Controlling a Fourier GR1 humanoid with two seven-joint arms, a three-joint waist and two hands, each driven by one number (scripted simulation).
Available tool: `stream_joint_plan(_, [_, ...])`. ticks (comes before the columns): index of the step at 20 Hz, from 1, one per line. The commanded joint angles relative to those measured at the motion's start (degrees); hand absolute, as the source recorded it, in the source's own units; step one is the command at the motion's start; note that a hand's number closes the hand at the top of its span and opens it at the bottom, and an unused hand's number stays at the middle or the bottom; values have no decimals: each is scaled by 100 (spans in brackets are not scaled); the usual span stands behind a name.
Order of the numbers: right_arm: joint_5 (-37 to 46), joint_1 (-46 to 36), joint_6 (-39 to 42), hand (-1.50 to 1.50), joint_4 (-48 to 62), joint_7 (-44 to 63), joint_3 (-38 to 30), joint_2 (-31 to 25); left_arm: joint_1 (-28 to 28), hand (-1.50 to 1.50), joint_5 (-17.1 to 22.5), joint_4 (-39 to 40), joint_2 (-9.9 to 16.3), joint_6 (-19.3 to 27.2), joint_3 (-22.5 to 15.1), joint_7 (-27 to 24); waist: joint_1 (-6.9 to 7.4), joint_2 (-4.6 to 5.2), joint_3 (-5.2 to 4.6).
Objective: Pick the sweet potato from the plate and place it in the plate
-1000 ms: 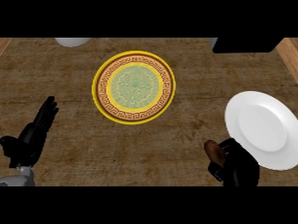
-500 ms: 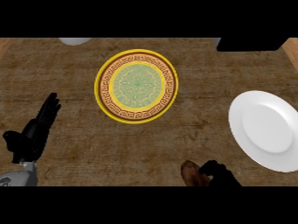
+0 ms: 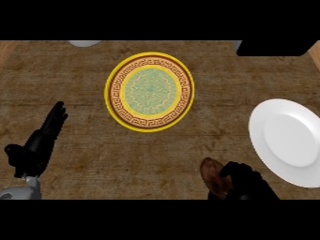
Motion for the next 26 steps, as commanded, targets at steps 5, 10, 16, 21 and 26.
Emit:
stream_joint_plan(5, [-642, -1330, 995, 150, -509, 1176, 196, 617, -179, 0, 29, -1, 48, -99, 5, 127, 110, 44, 1])
stream_joint_plan(10, [-1571, -2556, 1191, 150, 262, 1368, -357, 633, -172, 0, -149, -14, -146, 89, -132, 33, 231, 66, 3])
stream_joint_plan(16, [-2615, -3657, 244, 150, 1805, 1401, -1020, 638, -462, 0, -37, 180, 8, -152, -36, 99, 334, 108, 6])
stream_joint_plan(21, [-3334, -4778, -41, 150, 2880, 1276, -1505, 640, -473, 0, -61, 294, -67, -194, -98, 28, 415, 120, 3])
stream_joint_plan(26, [-3769, -5242, -858, 150, 4099, 1054, -1724, 641, -459, 0, -80, 101, -41, -218, -145, 169, 507, 137, 9])
